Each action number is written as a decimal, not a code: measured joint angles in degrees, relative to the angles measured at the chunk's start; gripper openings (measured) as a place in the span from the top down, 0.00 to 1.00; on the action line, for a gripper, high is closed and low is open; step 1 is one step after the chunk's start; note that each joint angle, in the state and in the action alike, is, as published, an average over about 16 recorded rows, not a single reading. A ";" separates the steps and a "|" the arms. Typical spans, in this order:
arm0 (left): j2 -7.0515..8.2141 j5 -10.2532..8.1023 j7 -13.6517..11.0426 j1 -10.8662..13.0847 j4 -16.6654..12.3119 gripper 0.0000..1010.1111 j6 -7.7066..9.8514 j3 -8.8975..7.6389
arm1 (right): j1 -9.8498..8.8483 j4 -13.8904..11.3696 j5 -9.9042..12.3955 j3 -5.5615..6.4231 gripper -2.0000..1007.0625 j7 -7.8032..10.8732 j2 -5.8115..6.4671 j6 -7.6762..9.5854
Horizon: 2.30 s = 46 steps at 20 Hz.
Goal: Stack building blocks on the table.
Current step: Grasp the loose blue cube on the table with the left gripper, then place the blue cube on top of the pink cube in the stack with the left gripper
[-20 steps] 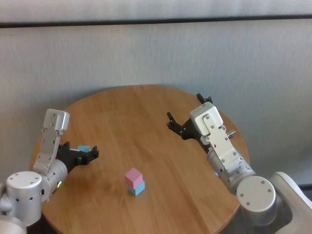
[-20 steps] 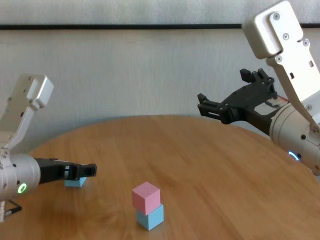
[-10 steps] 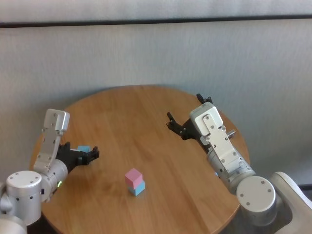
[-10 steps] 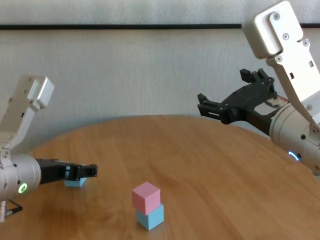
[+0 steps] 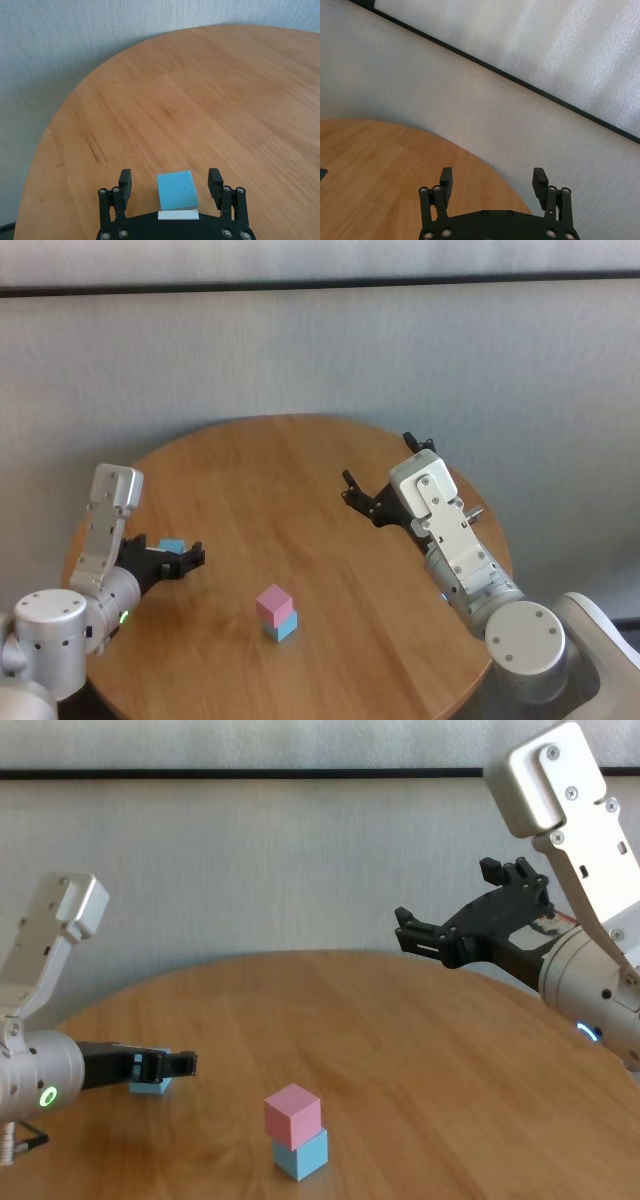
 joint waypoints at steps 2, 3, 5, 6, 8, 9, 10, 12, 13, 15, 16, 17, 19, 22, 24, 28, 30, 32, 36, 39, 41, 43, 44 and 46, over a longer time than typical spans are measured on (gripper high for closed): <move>-0.03 -0.01 0.02 -0.04 0.04 0.01 0.19 -0.02 | 0.00 0.00 0.00 0.00 0.00 0.00 0.00 0.00; -0.04 -0.01 0.03 -0.06 0.06 0.01 0.27 -0.03 | 0.00 0.00 0.00 0.00 0.00 0.00 0.00 0.00; -0.05 0.01 0.06 -0.10 0.09 0.01 0.42 -0.02 | 0.00 0.00 0.00 0.00 0.00 0.00 0.00 0.00; -0.05 0.02 0.07 -0.12 0.11 0.01 0.49 -0.01 | 0.00 0.00 0.00 0.00 0.00 0.00 0.00 0.00; -0.05 0.04 0.10 -0.15 0.11 0.01 0.61 0.00 | 0.00 0.00 0.00 0.00 0.00 0.00 0.00 0.00; -0.05 0.06 0.12 -0.15 0.11 0.01 0.66 0.01 | 0.00 0.00 0.00 0.00 0.00 0.00 0.00 0.00; -0.05 0.08 0.13 -0.16 0.10 0.01 0.70 0.03 | 0.00 0.00 0.00 0.00 0.00 0.00 0.00 0.00; -0.04 0.11 0.16 -0.16 0.08 0.01 0.76 0.05 | 0.00 0.00 0.00 0.00 0.00 0.00 0.00 0.00; -0.03 0.12 0.18 -0.16 0.07 0.01 0.77 0.06 | 0.00 0.00 0.00 0.00 0.00 0.00 0.00 0.00; -0.03 0.15 0.19 -0.16 0.06 0.02 0.79 0.07 | 0.00 0.00 0.00 0.00 0.00 0.00 0.00 0.00; -0.03 0.14 0.18 -0.16 0.05 0.02 0.78 0.08 | 0.00 0.00 0.00 0.00 0.00 0.00 0.00 0.00; -0.03 0.14 0.17 -0.16 0.05 0.03 0.77 0.08 | 0.00 0.00 0.00 0.00 0.00 0.00 0.00 0.00; -0.02 0.13 0.14 -0.16 0.04 0.05 0.73 0.08 | 0.00 0.00 0.00 0.00 0.00 0.00 0.00 0.00; -0.01 0.11 0.11 -0.15 0.03 0.09 0.68 0.08 | 0.00 0.00 0.00 0.00 0.00 0.00 0.00 0.00; 0.00 0.10 0.08 -0.15 0.03 0.13 0.64 0.08 | 0.00 0.00 0.00 0.00 0.00 0.00 0.00 0.00; 0.01 0.08 0.05 -0.14 0.02 0.24 0.59 0.08 | 0.00 0.00 0.00 0.00 0.00 0.00 0.00 0.00; 0.02 0.07 0.04 -0.14 0.02 0.31 0.57 0.08 | 0.00 0.00 0.00 0.00 0.00 0.00 0.00 0.00; 0.02 0.06 0.00 -0.14 0.01 0.38 0.55 0.09 | 0.00 0.00 0.00 0.00 0.00 0.00 0.00 0.00; 0.26 0.03 -0.65 0.03 -0.45 0.49 0.53 0.24 | 0.00 0.00 0.00 0.00 0.00 0.00 0.00 0.00; 0.83 0.06 -1.66 0.36 -1.43 0.55 0.44 0.62 | 0.00 0.00 0.00 0.00 0.00 0.00 0.00 0.00; 1.49 0.13 -2.64 0.69 -2.48 0.58 0.25 1.04 | 0.00 0.00 0.00 0.00 0.00 0.00 0.00 0.00; 2.34 0.21 -3.87 1.11 -3.78 0.60 -0.03 1.58 | 0.00 0.00 0.00 0.00 0.00 0.00 0.00 0.00; 2.85 0.25 -4.62 1.35 -4.53 0.60 -0.23 1.91 | 0.00 0.00 0.00 0.00 0.00 0.00 0.00 0.00; 4.02 0.30 -6.31 1.92 -6.18 0.61 -0.69 2.66 | 0.00 0.00 0.00 0.00 0.00 0.00 0.00 0.00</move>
